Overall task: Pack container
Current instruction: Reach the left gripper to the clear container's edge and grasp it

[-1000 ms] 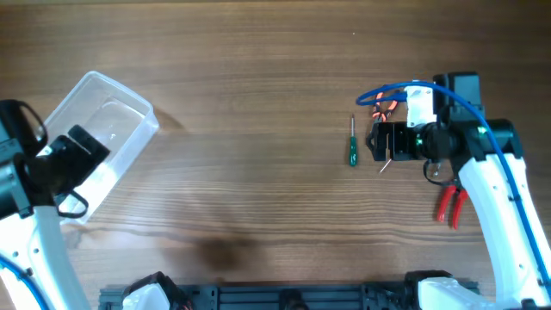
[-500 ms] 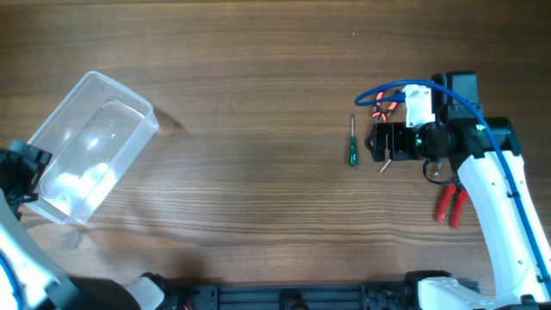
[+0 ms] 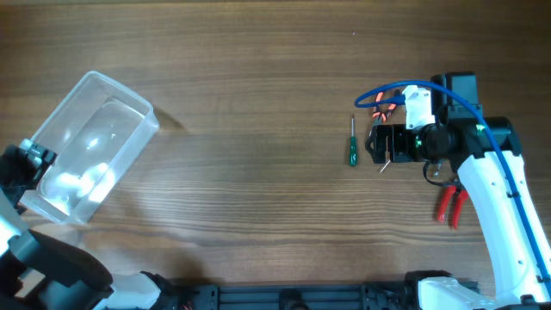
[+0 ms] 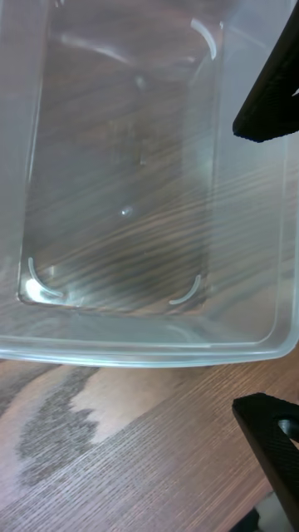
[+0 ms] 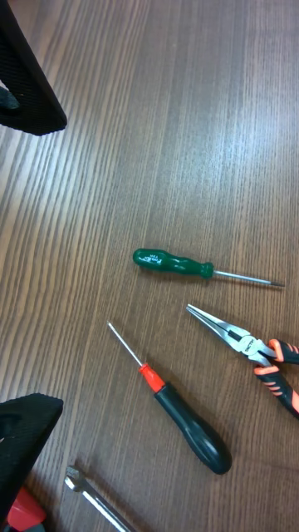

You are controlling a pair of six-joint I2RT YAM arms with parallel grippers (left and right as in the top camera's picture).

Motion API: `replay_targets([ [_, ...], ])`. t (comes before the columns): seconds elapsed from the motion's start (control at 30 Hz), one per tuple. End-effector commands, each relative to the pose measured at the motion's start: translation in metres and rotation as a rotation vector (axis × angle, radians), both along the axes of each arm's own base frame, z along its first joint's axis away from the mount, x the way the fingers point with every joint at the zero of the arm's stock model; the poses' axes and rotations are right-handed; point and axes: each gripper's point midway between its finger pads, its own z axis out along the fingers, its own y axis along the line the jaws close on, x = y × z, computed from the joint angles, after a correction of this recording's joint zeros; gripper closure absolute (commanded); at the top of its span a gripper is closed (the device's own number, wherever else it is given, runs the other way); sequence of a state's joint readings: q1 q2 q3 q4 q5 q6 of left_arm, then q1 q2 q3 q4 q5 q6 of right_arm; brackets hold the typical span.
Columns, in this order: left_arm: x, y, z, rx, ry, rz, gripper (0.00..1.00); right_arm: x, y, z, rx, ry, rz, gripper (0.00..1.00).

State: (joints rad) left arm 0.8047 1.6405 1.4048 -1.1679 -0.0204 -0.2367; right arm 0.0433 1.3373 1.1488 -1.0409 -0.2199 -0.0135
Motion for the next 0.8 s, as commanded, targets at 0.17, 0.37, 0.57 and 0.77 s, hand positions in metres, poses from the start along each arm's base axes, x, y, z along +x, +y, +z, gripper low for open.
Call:
replay_targets([
  [0.17, 0.002, 0.013, -0.022, -0.005, 0.051, -0.011, 0.0, 0.004, -0.005, 0.006, -0.042, -0.021, 0.003, 0.0],
  [0.37, -0.005, 0.017, -0.029, -0.014, 0.073, 0.007, 0.01, 0.004, -0.005, 0.006, -0.042, -0.022, 0.004, 0.0],
  [0.57, -0.015, 0.017, -0.044, -0.035, 0.09, 0.035, 0.0, 0.004, -0.005, 0.006, -0.049, -0.026, 0.024, 0.0],
  [0.77, -0.017, 0.015, -0.065, -0.047, 0.074, 0.047, 0.01, 0.004, -0.005, 0.006, -0.049, -0.026, 0.024, 0.0],
])
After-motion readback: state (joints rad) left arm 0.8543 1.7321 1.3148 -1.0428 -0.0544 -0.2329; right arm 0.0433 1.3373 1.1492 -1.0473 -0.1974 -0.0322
